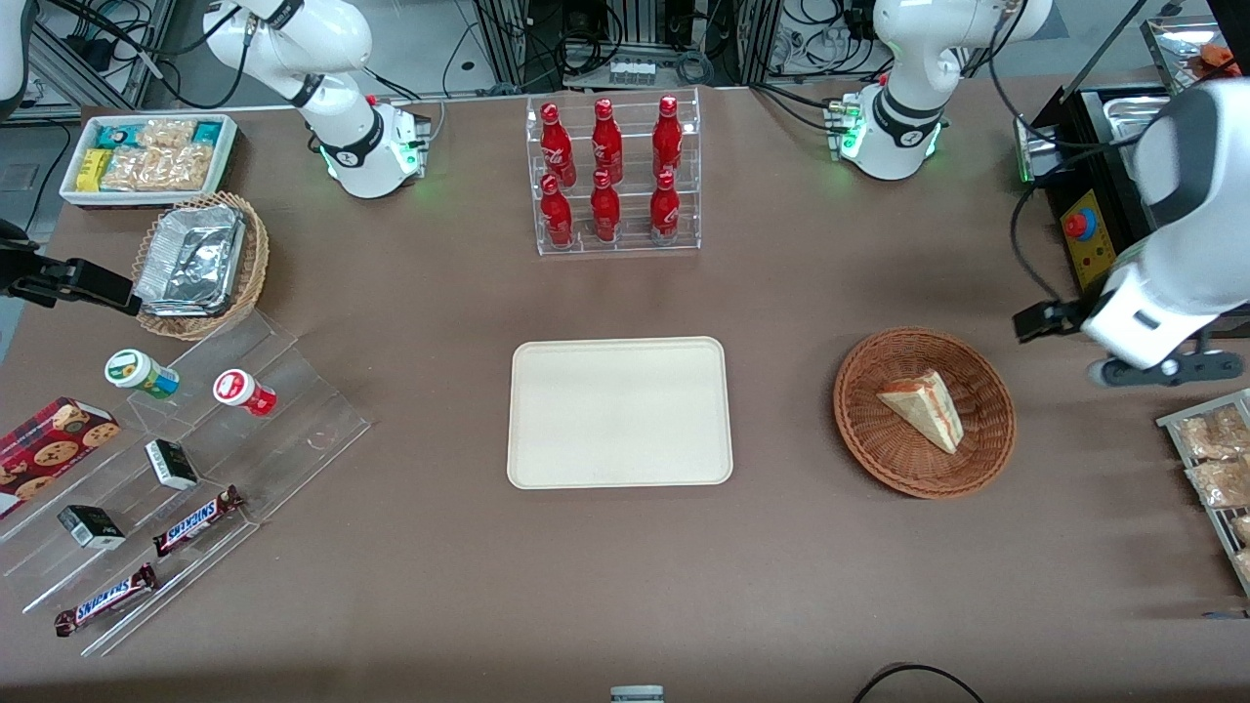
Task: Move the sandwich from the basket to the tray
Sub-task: 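Move the left gripper down over the wrapped sandwich in the wicker basket, then close the left gripper on the sandwich and lift it, then carry the sandwich with the left gripper over the white tray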
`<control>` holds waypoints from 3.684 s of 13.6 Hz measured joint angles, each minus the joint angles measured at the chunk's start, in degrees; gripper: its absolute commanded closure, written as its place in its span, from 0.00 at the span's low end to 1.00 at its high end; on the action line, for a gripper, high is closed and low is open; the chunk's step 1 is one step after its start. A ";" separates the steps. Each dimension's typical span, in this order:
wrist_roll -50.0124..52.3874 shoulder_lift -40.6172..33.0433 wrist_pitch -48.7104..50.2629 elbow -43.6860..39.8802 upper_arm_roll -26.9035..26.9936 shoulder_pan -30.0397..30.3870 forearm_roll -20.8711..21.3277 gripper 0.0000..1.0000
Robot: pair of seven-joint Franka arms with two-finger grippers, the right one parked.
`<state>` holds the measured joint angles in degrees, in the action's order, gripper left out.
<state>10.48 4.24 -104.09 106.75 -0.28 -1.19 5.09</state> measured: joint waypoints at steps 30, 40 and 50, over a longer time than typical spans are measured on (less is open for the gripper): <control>30.84 9.09 -47.57 25.88 -0.48 -4.13 -7.95 1.00; 26.84 -0.88 -14.18 8.82 -3.71 -13.93 -6.38 1.00; 37.69 25.78 -13.97 -15.95 -4.25 -39.88 -3.77 1.00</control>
<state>48.17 30.01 -118.06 90.80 -4.53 -41.07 1.31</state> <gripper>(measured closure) 0.815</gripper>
